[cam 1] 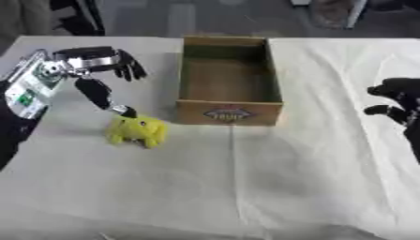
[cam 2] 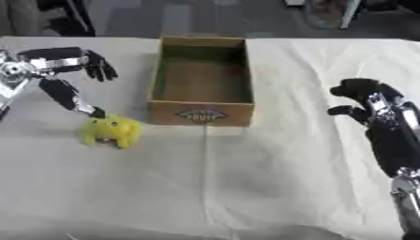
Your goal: Pick up objects on the table and place them in the box.
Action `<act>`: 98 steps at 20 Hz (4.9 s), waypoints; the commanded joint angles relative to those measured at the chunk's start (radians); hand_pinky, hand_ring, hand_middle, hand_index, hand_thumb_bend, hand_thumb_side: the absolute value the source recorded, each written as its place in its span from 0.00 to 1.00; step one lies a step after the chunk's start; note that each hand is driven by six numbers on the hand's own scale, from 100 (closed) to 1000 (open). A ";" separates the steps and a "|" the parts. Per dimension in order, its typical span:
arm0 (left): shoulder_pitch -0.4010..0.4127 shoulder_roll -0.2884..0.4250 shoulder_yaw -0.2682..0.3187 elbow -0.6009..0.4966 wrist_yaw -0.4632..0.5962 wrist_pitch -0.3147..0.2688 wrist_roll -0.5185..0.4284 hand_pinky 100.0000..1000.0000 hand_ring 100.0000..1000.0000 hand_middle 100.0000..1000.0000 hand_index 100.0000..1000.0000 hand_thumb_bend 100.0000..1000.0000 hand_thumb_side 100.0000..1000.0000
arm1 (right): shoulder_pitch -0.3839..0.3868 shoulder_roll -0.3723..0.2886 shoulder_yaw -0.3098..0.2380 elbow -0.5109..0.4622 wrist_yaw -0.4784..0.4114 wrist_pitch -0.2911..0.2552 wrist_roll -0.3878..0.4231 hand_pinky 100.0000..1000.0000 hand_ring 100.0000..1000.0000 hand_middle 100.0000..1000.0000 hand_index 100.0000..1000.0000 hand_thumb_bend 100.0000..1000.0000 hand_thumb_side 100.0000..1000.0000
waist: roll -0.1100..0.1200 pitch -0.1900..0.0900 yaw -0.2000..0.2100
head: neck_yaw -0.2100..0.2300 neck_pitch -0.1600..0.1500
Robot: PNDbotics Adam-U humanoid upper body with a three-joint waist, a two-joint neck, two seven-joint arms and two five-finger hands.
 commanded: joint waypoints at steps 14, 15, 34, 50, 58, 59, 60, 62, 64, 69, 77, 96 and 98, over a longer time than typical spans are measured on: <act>-0.003 -0.023 -0.024 0.027 -0.103 -0.052 0.004 0.68 0.64 0.62 0.78 0.65 0.20 | -0.009 -0.016 -0.002 -0.008 -0.001 -0.004 0.003 0.59 0.78 0.60 0.70 0.00 0.64 | -0.002 -0.013 -0.003 | -0.004 0.006; -0.002 -0.026 -0.027 0.024 -0.111 -0.054 0.007 0.67 0.64 0.62 0.78 0.64 0.20 | -0.009 -0.016 -0.002 -0.008 -0.001 -0.004 0.003 0.59 0.78 0.60 0.70 0.00 0.64 | -0.003 -0.013 -0.003 | -0.004 0.006; 0.035 -0.025 -0.065 -0.025 -0.257 -0.122 0.020 0.49 0.43 0.42 0.65 0.53 0.23 | -0.010 -0.016 -0.004 -0.009 -0.002 -0.005 0.004 0.59 0.78 0.60 0.70 0.00 0.64 | -0.006 -0.014 0.006 | -0.006 0.006; 0.033 0.004 -0.057 -0.102 -0.185 -0.126 0.124 0.25 0.13 0.08 0.29 0.00 0.16 | -0.009 -0.017 -0.005 -0.009 -0.004 -0.005 0.003 0.59 0.78 0.60 0.70 0.00 0.64 | -0.008 -0.018 0.005 | -0.009 0.006; -0.069 0.036 -0.012 -0.205 -0.099 -0.087 0.145 0.26 0.13 0.08 0.30 0.00 0.15 | -0.008 -0.019 0.000 -0.006 -0.005 -0.003 0.008 0.59 0.78 0.60 0.70 0.00 0.64 | -0.002 -0.026 0.000 | -0.007 0.006; -0.086 0.030 -0.007 -0.207 -0.104 -0.080 0.157 0.25 0.13 0.08 0.30 0.00 0.14 | -0.008 -0.019 0.001 -0.005 -0.006 -0.003 0.009 0.59 0.78 0.60 0.70 0.00 0.64 | -0.002 -0.027 -0.002 | -0.006 0.006; -0.103 0.019 -0.002 -0.204 -0.113 -0.072 0.171 0.26 0.13 0.08 0.30 0.00 0.14 | -0.009 -0.019 0.003 -0.005 -0.007 -0.002 0.010 0.59 0.78 0.60 0.70 0.00 0.64 | -0.001 -0.028 -0.005 | -0.004 0.006; -0.132 -0.012 0.007 -0.183 -0.140 -0.061 0.206 0.26 0.14 0.09 0.30 0.00 0.13 | -0.010 -0.018 0.006 -0.004 -0.008 -0.001 0.013 0.59 0.78 0.60 0.70 0.00 0.64 | -0.001 -0.029 -0.011 | 0.001 0.006; -0.157 -0.054 0.011 -0.141 -0.175 -0.055 0.242 0.26 0.14 0.09 0.32 0.00 0.13 | -0.013 -0.017 0.011 -0.004 -0.009 0.000 0.018 0.59 0.78 0.60 0.70 0.00 0.64 | 0.000 -0.029 -0.021 | 0.007 0.006; -0.210 -0.155 0.029 -0.018 -0.286 -0.068 0.353 0.28 0.15 0.10 0.35 0.00 0.12 | -0.025 -0.015 0.024 -0.003 -0.012 0.004 0.030 0.59 0.78 0.60 0.70 0.00 0.64 | 0.006 -0.026 -0.056 | 0.032 0.006; -0.232 -0.243 0.072 0.160 -0.453 -0.089 0.467 0.32 0.19 0.15 0.39 0.00 0.12 | -0.048 0.000 0.043 -0.001 -0.014 0.011 0.050 0.59 0.78 0.60 0.70 0.00 0.65 | 0.011 -0.012 -0.124 | 0.062 0.006; -0.188 -0.282 0.085 0.266 -0.656 -0.093 0.579 0.73 0.77 0.79 0.87 0.83 0.35 | -0.061 0.007 0.052 -0.002 -0.010 0.013 0.060 0.59 0.78 0.60 0.70 0.00 0.65 | 0.009 0.006 -0.161 | 0.077 -0.005; -0.187 -0.275 0.084 0.244 -0.630 -0.096 0.584 0.75 0.78 0.80 0.87 0.84 0.38 | -0.061 0.007 0.051 -0.002 -0.009 0.012 0.060 0.59 0.78 0.60 0.70 0.00 0.65 | 0.008 0.005 -0.157 | 0.073 -0.006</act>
